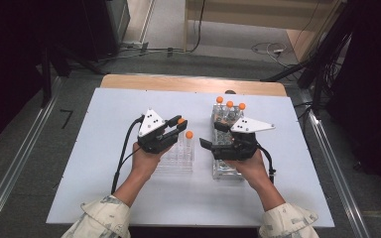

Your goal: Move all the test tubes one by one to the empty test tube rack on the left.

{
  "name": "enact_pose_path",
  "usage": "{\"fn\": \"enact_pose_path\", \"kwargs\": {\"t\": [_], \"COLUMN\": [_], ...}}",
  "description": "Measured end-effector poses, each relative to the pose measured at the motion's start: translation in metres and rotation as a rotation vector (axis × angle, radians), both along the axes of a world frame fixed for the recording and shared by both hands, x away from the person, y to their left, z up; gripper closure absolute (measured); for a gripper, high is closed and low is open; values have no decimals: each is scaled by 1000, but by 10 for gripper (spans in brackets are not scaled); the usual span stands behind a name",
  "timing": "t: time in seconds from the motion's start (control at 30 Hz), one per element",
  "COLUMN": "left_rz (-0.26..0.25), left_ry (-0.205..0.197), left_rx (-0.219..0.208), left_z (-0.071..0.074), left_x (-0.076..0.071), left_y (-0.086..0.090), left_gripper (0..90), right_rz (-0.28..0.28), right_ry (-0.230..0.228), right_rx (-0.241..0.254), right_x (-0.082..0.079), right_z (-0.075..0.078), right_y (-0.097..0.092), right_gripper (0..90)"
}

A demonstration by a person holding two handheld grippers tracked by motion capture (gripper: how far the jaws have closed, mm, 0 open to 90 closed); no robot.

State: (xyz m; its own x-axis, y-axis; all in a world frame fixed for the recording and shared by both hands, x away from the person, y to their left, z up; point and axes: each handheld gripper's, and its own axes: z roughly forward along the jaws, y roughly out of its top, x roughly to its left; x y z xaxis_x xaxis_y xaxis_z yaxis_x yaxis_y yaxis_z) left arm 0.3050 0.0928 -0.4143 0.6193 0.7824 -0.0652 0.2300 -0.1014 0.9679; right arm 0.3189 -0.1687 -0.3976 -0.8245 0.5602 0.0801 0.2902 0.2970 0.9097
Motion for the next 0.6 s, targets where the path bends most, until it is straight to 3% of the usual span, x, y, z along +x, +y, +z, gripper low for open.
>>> {"fn": "enact_pose_path", "kwargs": {"t": [0.33,0.6], "left_rz": [55,57], "left_ry": [26,29], "left_rx": [22,40], "left_z": [-16,-24], "left_x": [-2,-5], "left_y": [-3,-8], "left_gripper": [691,688], "right_rz": [-3,-5], "right_ry": [-3,-1], "right_rx": [4,2], "right_x": [0,1], "right_z": [1,0], "right_y": [-2,-4], "right_gripper": [207,207]}}
